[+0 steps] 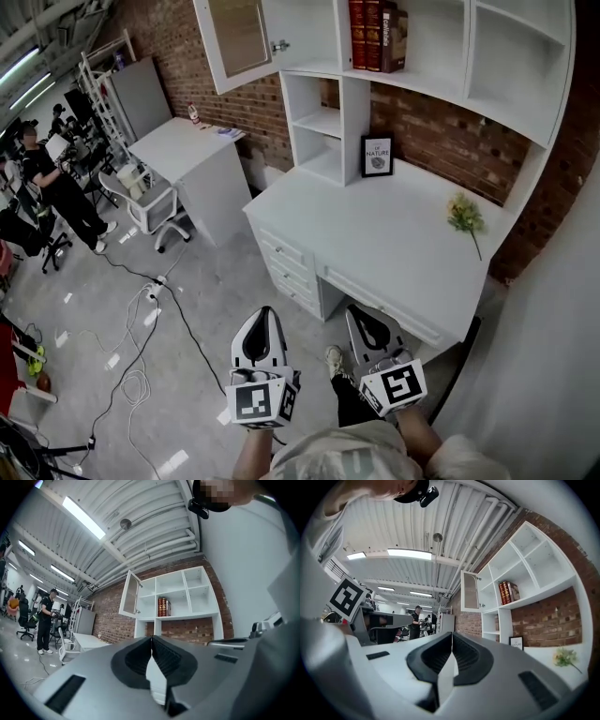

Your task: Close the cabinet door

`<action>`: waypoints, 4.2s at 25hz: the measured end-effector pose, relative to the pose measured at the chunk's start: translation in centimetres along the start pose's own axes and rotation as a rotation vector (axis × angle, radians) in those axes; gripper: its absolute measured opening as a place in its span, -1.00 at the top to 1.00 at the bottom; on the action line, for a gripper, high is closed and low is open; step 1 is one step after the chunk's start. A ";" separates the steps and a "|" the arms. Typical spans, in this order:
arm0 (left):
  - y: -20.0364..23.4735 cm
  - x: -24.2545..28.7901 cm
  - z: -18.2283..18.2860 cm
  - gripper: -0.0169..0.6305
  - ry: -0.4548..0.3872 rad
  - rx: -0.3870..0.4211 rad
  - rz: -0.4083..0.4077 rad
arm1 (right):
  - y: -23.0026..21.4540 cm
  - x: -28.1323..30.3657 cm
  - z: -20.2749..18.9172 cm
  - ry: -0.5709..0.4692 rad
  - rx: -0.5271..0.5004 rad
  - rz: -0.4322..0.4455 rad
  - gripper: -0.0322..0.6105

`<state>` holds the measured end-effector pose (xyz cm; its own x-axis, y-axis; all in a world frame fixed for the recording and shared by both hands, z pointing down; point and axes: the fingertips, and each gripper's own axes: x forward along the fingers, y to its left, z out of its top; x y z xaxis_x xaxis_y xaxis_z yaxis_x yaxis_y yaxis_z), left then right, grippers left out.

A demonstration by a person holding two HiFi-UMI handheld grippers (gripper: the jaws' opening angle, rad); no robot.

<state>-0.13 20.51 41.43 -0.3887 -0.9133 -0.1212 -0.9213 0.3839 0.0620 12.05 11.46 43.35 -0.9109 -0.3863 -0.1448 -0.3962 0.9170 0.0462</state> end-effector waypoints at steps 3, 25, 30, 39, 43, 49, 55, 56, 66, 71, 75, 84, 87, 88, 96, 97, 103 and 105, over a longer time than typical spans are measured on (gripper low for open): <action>0.7 7.5 0.1 0.91 -0.002 0.013 -0.008 | -4.7 6.2 -0.8 0.002 0.015 -0.003 0.85; 10.5 41.9 3.0 0.91 -0.001 -0.010 0.114 | -20.1 39.2 1.8 -0.046 -0.011 0.140 0.85; 11.4 43.4 3.4 0.91 -0.007 -0.014 0.108 | -19.9 41.3 2.2 -0.054 0.002 0.145 0.85; 13.4 45.1 4.4 0.91 -0.048 -0.006 0.078 | -19.2 44.5 2.9 -0.084 0.014 0.123 0.85; 14.5 45.9 5.3 0.91 -0.069 0.013 0.083 | -18.8 44.9 2.5 -0.077 0.004 0.132 0.85; 17.8 48.9 9.7 0.90 -0.144 0.128 0.128 | -18.5 45.5 2.5 -0.075 0.014 0.142 0.85; 22.0 54.6 14.4 0.57 -0.162 0.203 0.119 | -18.2 45.3 2.4 -0.062 0.016 0.151 0.85; 22.8 55.6 14.8 0.45 -0.157 0.189 0.116 | -18.3 45.2 2.4 -0.060 0.018 0.150 0.85; 29.3 62.2 17.3 0.33 -0.127 0.124 0.176 | -19.1 44.4 2.1 -0.044 0.008 0.115 0.85; 31.1 63.8 17.5 0.33 -0.130 0.080 0.174 | -19.1 43.9 1.8 -0.032 -0.007 0.103 0.85; 31.3 65.1 16.4 0.33 -0.067 0.055 0.124 | -19.5 43.6 1.5 -0.020 -0.013 0.086 0.85; 30.8 65.2 16.2 0.45 -0.058 0.048 0.096 | -19.6 43.2 1.4 -0.013 -0.029 0.069 0.85; 30.0 64.8 16.2 0.48 -0.056 0.062 0.074 | -19.7 43.1 1.1 -0.002 -0.034 0.070 0.85; 29.6 64.6 16.2 0.50 -0.059 0.067 0.064 | -19.7 43.1 1.0 0.001 -0.034 0.070 0.85; 24.0 61.3 16.5 0.65 -0.106 0.072 -0.067 | -17.9 43.9 2.0 -0.021 -0.051 0.104 0.85; 23.3 61.1 16.5 0.67 -0.107 0.068 -0.084 | -17.8 43.9 2.1 -0.022 -0.053 0.106 0.85; 21.1 60.5 16.5 0.69 -0.120 0.051 -0.133 | -17.4 43.6 1.9 -0.015 -0.065 0.101 0.85; 20.7 60.2 16.5 0.69 -0.122 0.045 -0.151 | -17.5 43.4 1.9 -0.010 -0.066 0.093 0.85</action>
<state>-42.76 -24.31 19.07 -0.2414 -0.9389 -0.2453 -0.9678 0.2516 -0.0103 -20.35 -21.14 34.38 -0.9432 -0.2982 -0.1466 -0.3166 0.9403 0.1245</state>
